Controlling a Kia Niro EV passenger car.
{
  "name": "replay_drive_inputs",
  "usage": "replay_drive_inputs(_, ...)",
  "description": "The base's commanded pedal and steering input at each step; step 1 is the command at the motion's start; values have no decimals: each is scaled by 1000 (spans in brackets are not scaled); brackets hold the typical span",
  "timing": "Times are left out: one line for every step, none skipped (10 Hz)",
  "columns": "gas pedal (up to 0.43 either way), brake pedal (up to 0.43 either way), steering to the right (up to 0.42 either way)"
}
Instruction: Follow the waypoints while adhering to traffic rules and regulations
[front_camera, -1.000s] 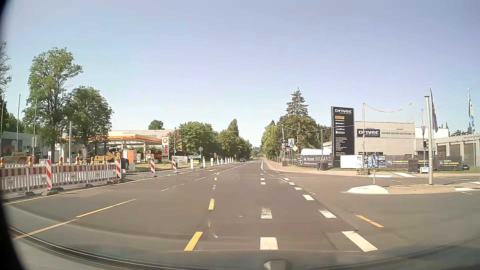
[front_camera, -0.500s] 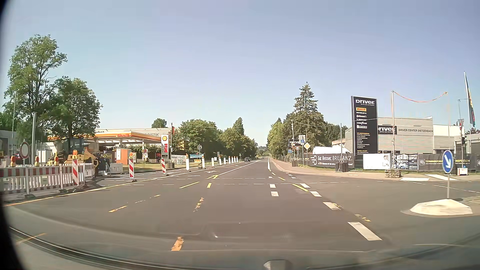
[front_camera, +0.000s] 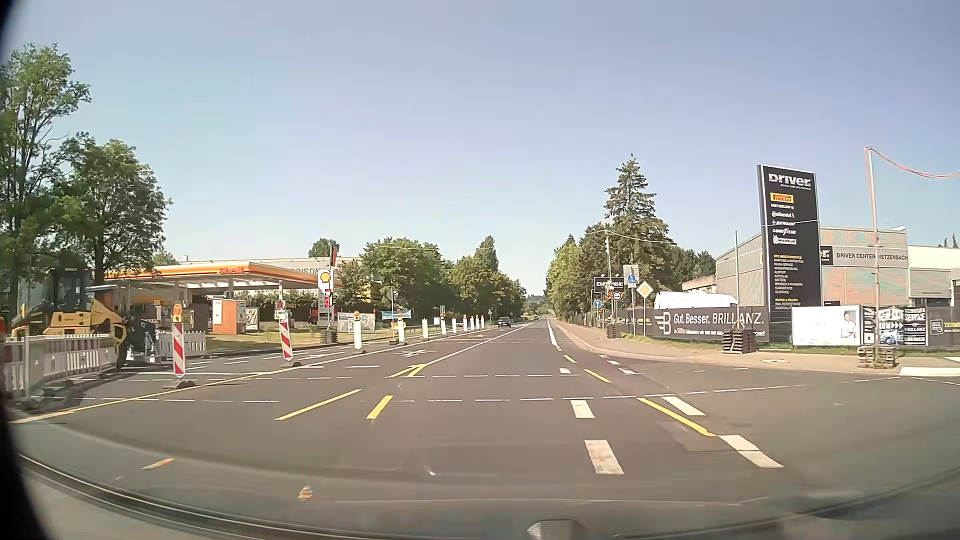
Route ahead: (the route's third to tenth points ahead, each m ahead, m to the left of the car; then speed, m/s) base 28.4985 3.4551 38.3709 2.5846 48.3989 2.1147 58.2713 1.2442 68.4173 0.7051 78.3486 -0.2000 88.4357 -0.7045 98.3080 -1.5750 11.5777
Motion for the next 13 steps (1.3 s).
replay_drive_inputs(350, 30, 0)
replay_drive_inputs(350, 30, 5)
replay_drive_inputs(350, 30, 7)
replay_drive_inputs(350, 30, 7)
replay_drive_inputs(350, 30, 8)
replay_drive_inputs(350, 30, 9)
replay_drive_inputs(350, 30, 8)
replay_drive_inputs(339, 30, 8)
replay_drive_inputs(331, 30, 9)
replay_drive_inputs(311, 30, 10)
replay_drive_inputs(287, 30, 11)
replay_drive_inputs(280, 30, 11)
replay_drive_inputs(268, 30, 11)
